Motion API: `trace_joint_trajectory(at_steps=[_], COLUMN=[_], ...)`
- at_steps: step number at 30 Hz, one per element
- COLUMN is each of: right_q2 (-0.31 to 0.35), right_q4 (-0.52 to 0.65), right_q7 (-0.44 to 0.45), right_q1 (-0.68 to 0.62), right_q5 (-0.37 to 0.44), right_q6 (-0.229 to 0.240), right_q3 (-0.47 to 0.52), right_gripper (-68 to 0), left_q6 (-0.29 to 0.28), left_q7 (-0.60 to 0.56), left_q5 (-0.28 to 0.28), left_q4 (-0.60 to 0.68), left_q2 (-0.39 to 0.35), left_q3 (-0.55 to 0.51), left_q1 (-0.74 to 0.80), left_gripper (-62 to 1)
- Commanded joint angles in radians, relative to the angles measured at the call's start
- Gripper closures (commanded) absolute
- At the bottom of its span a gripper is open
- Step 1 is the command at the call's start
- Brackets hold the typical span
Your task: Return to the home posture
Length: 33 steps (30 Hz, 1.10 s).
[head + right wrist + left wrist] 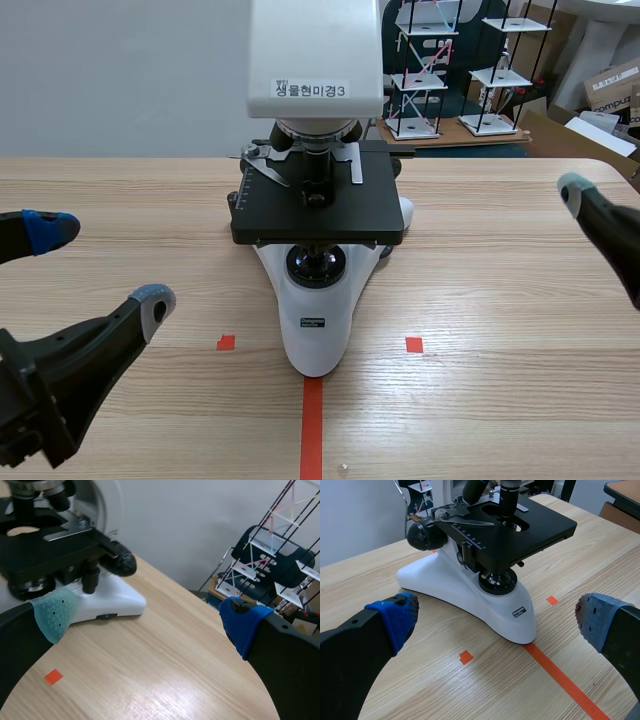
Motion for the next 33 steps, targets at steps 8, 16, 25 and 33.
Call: trace_joint_trajectory(at_steps=[8, 16, 25, 33], right_q2=[-0.064, -0.081, -0.081, -0.081], right_q4=[0.092, 0.095, 0.095, 0.095], right_q7=[0.053, 0.114, 0.114, 0.114], right_q1=[-0.163, -0.185, -0.185, -0.184], right_q5=[-0.057, -0.064, -0.064, -0.064], right_q6=[-0.027, -0.017, -0.017, -0.018], right_q3=[-0.002, -0.002, -0.002, -0.002], right_gripper=[-64.7, -64.7, -64.7, -64.7], left_q6=[-0.001, -0.002, -0.001, -0.001], left_q7=[-0.017, -0.017, -0.014, -0.010], left_q5=[-0.009, -0.010, -0.010, -0.010], left_q4=[0.021, 0.021, 0.021, 0.021], left_q2=[0.002, 0.002, 0.002, 0.002], left_q3=[-0.005, -0.005, -0.005, -0.005], left_q1=[-0.003, -0.003, -0.003, -0.003], left_gripper=[-62.3, -62.3, -62.3, -62.3])
